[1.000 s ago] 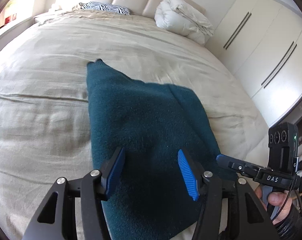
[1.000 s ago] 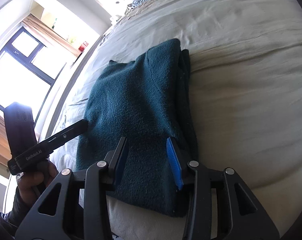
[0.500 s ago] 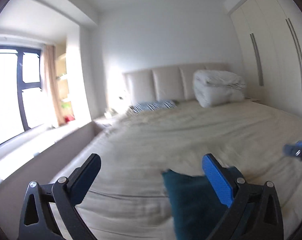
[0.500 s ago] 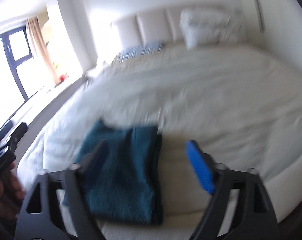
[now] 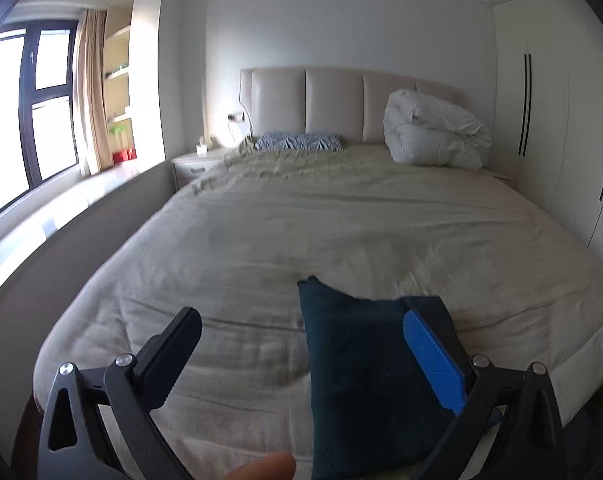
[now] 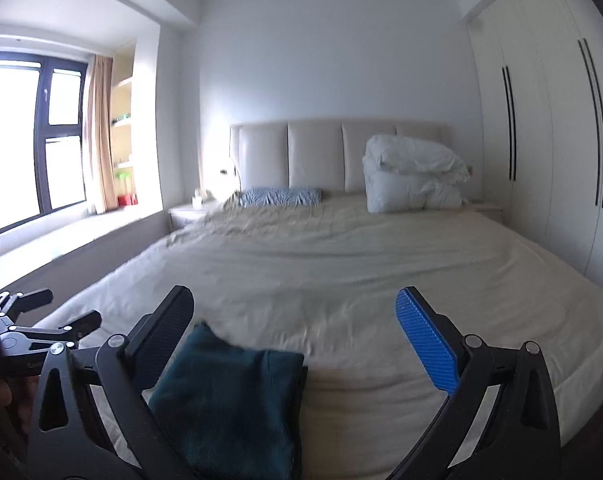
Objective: Fold small clothes
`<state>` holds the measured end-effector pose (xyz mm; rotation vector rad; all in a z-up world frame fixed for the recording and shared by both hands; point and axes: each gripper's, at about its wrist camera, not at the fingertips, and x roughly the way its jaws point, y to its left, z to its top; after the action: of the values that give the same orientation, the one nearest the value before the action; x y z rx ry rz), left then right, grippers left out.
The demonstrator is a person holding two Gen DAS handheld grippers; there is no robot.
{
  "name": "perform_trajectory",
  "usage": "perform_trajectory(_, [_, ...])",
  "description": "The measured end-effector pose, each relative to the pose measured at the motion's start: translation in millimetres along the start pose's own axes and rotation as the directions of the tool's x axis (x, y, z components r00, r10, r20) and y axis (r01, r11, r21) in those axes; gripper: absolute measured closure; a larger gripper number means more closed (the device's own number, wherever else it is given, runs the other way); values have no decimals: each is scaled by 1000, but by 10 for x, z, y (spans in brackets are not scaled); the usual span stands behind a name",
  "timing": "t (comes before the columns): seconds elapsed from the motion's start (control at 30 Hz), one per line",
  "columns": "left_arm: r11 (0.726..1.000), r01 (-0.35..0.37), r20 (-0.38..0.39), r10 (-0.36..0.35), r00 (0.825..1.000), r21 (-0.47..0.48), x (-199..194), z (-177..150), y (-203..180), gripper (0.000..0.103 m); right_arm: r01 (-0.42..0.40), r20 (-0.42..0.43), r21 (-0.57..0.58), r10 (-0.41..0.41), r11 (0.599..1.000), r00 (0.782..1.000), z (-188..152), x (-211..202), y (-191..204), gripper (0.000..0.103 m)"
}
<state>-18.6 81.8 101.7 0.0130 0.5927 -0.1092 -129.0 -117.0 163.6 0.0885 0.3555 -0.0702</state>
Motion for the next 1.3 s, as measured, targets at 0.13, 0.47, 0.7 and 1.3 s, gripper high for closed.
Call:
perform_trajectory(0.13, [1000, 4, -95, -5, 995, -15, 173, -198, 16, 0, 6, -150, 37, 0, 999, 989, -226, 246, 13, 0])
perform_trajectory(0.47, [1000, 26, -223, -26, 974, -5, 440, -463, -29, 0, 68, -396, 69, -36, 995, 917, -825, 994, 37, 0])
perform_trajectory(0.7, [1000, 16, -267, -17, 964, -9, 556, -563, -25, 0, 65, -458, 53, -34, 996, 888, -987, 1023, 128, 0])
perform_trajectory(1.3, [1000, 19, -301, -20, 953, -7, 665, -655, -41, 0, 61, -513, 73, -15, 996, 858, -1168, 1138, 104, 0])
